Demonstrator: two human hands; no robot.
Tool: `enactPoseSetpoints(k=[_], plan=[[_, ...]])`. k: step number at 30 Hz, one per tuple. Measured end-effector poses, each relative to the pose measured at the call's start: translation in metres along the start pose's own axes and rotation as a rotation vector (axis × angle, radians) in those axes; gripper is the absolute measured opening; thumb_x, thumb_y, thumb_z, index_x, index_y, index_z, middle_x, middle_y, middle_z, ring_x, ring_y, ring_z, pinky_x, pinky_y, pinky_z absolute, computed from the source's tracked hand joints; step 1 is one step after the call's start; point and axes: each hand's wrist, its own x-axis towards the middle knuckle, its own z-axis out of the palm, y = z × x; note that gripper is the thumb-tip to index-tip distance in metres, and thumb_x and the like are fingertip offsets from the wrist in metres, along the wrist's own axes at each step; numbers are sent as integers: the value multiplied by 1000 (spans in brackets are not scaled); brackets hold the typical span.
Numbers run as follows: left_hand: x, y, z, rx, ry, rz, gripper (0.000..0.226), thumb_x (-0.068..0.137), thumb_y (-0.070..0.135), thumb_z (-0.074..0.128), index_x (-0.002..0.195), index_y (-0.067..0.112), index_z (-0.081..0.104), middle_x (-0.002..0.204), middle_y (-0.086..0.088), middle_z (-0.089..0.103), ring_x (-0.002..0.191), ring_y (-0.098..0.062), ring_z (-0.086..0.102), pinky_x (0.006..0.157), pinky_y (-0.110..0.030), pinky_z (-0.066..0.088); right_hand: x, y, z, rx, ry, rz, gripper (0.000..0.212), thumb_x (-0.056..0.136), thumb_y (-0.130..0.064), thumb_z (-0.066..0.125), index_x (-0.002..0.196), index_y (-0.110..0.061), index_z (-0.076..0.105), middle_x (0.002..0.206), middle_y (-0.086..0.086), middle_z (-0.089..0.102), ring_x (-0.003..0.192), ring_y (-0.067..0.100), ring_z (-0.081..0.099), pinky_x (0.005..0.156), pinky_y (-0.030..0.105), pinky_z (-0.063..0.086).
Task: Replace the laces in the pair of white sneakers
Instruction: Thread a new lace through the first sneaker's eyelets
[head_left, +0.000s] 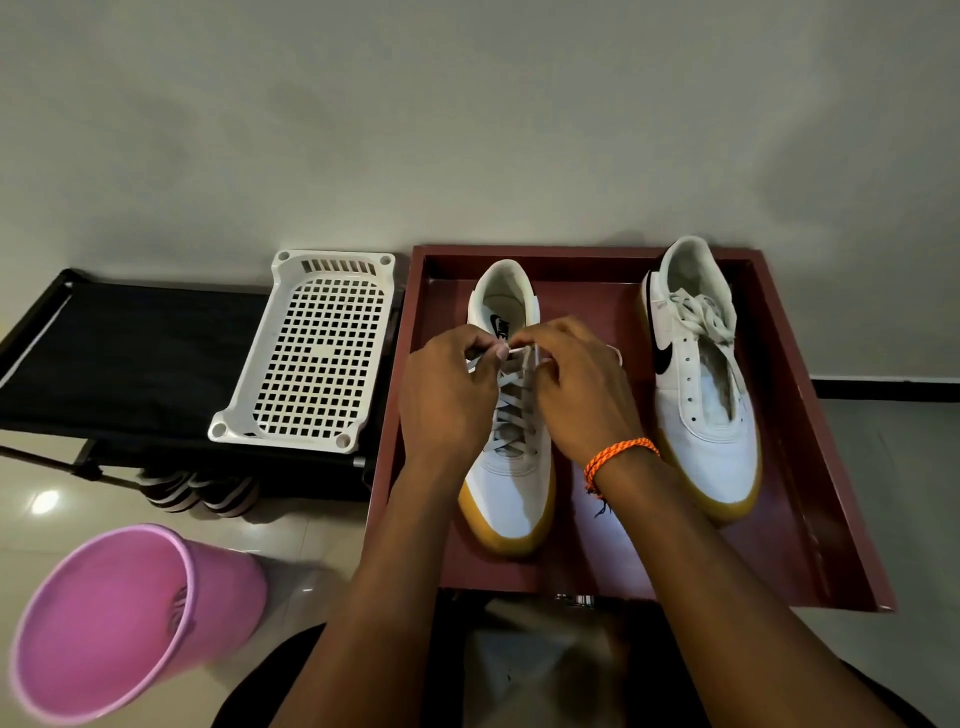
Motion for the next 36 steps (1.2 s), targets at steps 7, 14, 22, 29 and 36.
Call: enactPoseSetpoints(k=[7,14,22,29,36], plan=[[-7,4,7,158,35,39,8,100,31,71,99,26,77,96,12,74,90,-8,68,77,-41,59,3,8,-2,71,66,21,33,94,-2,59,109,-22,80,109,-3,72,99,12,66,85,19,48],[-7,5,8,174,21,22,8,101,30,71,96,28,76,96,12,74,89,-9,69,75,-41,59,2,12,-2,141,44,62,48,94,-8,56,132,-32,72,122,-7,74,100,16,70,94,38,59],[-6,9,10,199,59,-7,10,102,29,69,93,29,73,95,13,72,87,-7,67,71,-34,56,-1,12,-3,167,12,88,46,94,-16,58,135,-33,69,132,-12,71,109,9,69,97,39,59],[-4,13,14,222,75,-22,11,102,30,70,91,29,72,96,12,72,85,-8,66,70,-31,52,0,8,-2,170,18,77,42,96,-15,63,134,-29,71,132,-8,71,104,9,70,97,39,59],[-4,11,21,201,14,-51,16,102,29,65,90,28,76,89,10,75,84,-13,71,73,-43,60,0,10,-2,176,1,90,45,93,-17,62,134,-34,71,132,-12,70,94,5,69,96,38,58]])
